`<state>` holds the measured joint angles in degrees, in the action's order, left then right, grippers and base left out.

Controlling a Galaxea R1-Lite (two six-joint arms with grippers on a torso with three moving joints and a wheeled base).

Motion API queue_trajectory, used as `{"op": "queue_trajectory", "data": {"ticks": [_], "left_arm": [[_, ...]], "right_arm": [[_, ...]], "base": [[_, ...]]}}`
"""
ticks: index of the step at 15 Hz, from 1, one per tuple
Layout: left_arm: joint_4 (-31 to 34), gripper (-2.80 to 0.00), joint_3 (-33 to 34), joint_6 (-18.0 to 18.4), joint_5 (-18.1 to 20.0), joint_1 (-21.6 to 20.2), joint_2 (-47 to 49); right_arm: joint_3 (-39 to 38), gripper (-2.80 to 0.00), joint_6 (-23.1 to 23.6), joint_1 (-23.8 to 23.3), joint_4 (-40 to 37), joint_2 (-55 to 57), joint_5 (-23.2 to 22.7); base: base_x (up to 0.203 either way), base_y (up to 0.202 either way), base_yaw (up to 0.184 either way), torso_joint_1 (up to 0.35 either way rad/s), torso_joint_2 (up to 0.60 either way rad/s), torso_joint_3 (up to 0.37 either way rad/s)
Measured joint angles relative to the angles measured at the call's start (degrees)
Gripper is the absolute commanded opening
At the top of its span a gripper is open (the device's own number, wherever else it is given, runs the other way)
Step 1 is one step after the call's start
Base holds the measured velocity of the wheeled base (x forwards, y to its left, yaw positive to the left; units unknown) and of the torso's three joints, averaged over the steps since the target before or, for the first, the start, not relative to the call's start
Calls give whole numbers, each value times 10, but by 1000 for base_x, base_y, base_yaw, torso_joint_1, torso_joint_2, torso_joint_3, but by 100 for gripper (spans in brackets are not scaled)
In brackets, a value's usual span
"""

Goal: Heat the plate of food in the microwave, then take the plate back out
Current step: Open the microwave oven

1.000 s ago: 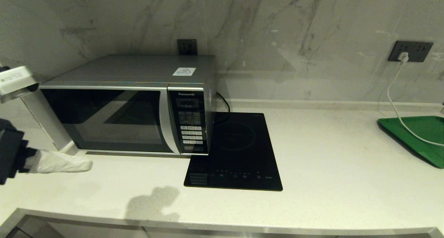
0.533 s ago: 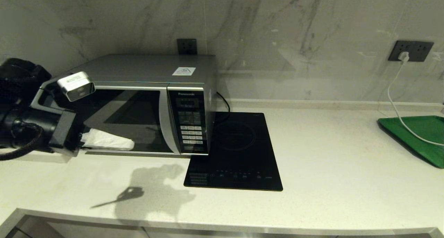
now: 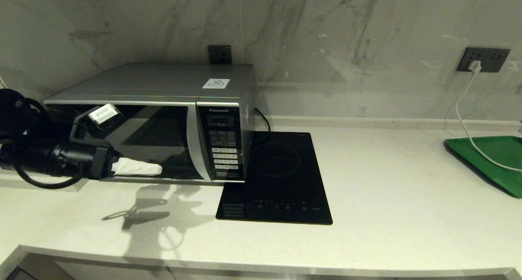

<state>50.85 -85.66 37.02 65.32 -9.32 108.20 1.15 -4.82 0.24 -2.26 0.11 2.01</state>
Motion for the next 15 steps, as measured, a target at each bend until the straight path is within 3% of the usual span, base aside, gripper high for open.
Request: {"op": "queue_trajectory", "data": {"ticks": [2,10,15], "left_arm": [[1,0,-38,20,1,2,35],[0,0,-179,36,9,28,155],[2,0,-221,45,12,43,186]], "right_arm": [[0,-280,0,0,0,0,0],[0,-280,0,0,0,0,0],[0,-280,0,0,0,0,0]], "base": [[0,0,0,0,0,0],[0,0,0,0,0,0],[0,0,0,0,0,0]]}}
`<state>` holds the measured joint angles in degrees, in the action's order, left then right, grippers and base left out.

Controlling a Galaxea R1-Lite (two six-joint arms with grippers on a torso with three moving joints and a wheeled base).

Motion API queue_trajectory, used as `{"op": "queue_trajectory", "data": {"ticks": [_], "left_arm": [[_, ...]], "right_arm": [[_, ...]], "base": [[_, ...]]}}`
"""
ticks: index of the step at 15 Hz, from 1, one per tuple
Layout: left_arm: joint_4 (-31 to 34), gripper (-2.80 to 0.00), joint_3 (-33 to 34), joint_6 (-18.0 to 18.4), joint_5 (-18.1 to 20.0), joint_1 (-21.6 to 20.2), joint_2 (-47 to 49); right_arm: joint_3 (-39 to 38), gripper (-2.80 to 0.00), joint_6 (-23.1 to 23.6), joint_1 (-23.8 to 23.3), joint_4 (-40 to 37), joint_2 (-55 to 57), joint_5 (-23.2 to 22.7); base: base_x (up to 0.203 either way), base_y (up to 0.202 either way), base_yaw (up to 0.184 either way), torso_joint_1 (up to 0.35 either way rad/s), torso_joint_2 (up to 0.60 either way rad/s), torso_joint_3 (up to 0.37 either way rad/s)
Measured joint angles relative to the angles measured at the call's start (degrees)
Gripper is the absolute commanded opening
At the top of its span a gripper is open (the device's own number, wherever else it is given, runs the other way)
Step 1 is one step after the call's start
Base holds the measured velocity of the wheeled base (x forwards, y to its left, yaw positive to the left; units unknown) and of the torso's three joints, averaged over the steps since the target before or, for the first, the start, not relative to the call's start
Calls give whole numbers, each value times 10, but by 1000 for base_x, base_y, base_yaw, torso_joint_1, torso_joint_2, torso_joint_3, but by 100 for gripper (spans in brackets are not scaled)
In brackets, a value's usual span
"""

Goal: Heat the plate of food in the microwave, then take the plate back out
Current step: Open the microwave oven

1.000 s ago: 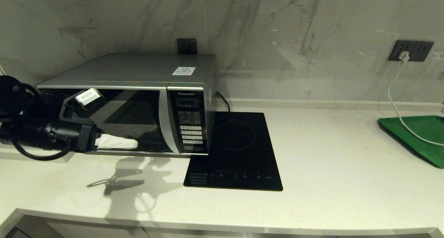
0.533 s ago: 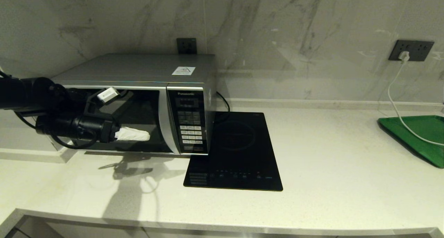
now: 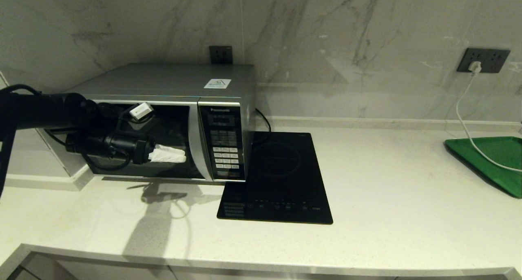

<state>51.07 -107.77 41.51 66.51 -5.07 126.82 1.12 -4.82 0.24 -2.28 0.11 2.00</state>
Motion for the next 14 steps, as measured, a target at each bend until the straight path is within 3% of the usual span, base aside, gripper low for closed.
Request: {"op": "queue_trajectory", "data": {"ticks": [7,11,14], "left_arm": [[-3,0,22,20,26,2,-2],[-3,0,80,59,63,-4,-15],[-4,0,103,99,69,-7,-21]], "right_arm": [[0,-280,0,0,0,0,0],[0,-280,0,0,0,0,0],[0,-280,0,0,0,0,0]], "base": [[0,0,0,0,0,0],[0,0,0,0,0,0],[0,0,0,0,0,0]]}}
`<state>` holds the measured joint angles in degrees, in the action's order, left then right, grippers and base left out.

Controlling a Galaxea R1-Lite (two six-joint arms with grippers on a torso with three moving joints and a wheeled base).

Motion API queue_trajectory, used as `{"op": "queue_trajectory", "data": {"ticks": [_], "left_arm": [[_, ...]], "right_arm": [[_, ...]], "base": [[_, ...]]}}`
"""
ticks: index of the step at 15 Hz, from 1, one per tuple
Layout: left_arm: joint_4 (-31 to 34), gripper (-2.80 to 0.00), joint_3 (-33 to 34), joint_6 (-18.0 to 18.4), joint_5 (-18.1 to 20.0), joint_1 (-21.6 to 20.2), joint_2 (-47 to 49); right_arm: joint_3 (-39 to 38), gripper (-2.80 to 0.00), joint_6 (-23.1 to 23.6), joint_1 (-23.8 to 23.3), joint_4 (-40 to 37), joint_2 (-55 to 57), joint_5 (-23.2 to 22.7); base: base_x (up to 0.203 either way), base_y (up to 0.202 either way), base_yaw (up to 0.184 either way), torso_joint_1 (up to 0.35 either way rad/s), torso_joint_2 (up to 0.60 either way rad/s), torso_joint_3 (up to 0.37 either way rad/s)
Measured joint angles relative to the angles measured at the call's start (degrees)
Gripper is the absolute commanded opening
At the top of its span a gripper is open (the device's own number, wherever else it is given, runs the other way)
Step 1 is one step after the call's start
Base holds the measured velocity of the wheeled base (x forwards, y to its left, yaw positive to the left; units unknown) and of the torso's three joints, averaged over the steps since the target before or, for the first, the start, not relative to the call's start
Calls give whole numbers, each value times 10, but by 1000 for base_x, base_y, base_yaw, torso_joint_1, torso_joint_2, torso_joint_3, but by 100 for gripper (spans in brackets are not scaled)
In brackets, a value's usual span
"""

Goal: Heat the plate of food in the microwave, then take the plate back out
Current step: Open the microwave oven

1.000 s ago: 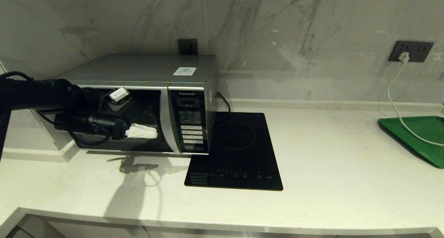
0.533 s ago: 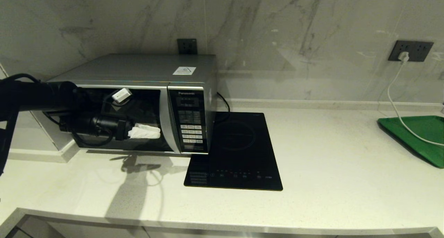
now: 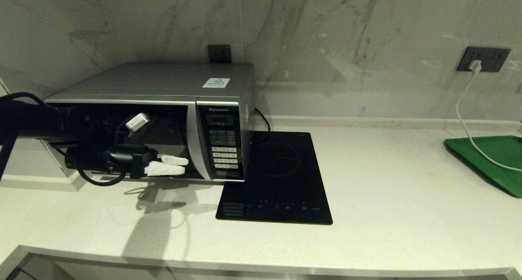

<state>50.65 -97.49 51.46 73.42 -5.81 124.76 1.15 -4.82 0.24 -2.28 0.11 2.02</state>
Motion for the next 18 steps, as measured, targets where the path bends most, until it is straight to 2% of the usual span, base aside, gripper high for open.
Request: {"op": "queue_trajectory", "data": {"ticks": [3,9,15,18], "left_arm": [[-40,0,7,10,0,-1,-1],[-167,0,23,28,2,-7,16],[-220,0,36,28,6,0,28],[-228,0,41,26,20,6,29]], "right_arm": [[0,-280,0,0,0,0,0],[0,-280,0,0,0,0,0],[0,-280,0,0,0,0,0],[0,-280,0,0,0,0,0]], "base": [[0,0,0,0,0,0],[0,0,0,0,0,0],[0,0,0,0,0,0],[0,0,0,0,0,0]]}}
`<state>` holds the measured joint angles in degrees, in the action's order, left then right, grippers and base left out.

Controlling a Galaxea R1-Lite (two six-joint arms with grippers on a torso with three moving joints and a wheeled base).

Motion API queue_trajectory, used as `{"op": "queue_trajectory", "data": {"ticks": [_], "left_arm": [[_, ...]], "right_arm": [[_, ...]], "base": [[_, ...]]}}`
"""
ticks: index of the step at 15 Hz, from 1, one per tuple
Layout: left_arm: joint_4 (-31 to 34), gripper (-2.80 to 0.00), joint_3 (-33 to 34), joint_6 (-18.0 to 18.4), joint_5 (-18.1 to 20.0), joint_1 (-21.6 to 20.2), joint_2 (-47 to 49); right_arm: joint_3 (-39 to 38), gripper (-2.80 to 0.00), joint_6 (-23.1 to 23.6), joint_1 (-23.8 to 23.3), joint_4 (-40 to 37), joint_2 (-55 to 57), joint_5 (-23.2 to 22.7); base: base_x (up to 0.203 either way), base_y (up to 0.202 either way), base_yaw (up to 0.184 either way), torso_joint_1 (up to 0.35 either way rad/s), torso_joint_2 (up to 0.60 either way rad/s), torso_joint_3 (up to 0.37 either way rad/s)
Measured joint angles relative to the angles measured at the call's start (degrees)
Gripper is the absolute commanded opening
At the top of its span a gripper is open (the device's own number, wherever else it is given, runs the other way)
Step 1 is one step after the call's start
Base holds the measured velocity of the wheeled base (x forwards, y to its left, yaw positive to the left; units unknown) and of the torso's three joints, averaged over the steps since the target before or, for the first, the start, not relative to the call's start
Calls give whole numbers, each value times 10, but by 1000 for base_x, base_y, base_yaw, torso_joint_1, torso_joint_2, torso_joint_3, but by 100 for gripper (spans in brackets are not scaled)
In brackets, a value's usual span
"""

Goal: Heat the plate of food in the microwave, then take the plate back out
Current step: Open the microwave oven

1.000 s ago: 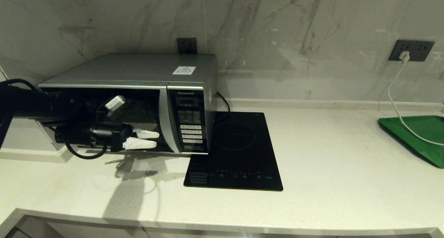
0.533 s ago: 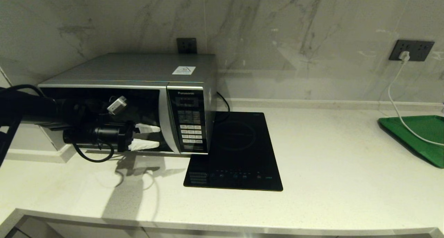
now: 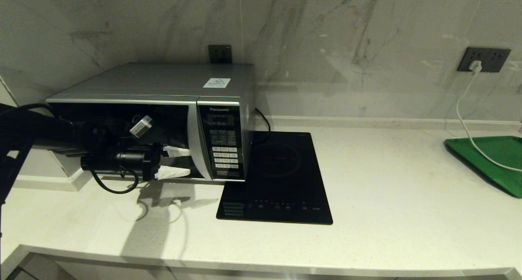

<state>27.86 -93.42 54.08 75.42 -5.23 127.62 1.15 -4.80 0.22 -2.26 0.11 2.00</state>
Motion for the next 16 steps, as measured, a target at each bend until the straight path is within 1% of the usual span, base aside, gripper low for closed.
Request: {"op": "queue_trajectory", "data": {"ticks": [6,8,9,16], "left_arm": [[-1,0,23,-1,7,17,-14],[-1,0,31,-5,25,20,-20],[0,0,36,-7,28,22,-23],[18,0,43,-11,32,26,-24]], "right_arm": [[0,-280,0,0,0,0,0],[0,-280,0,0,0,0,0],[0,-280,0,0,0,0,0],[0,-280,0,0,0,0,0]], "base": [[0,0,0,0,0,0],[0,0,0,0,0,0],[0,0,0,0,0,0],[0,0,0,0,0,0]]}}
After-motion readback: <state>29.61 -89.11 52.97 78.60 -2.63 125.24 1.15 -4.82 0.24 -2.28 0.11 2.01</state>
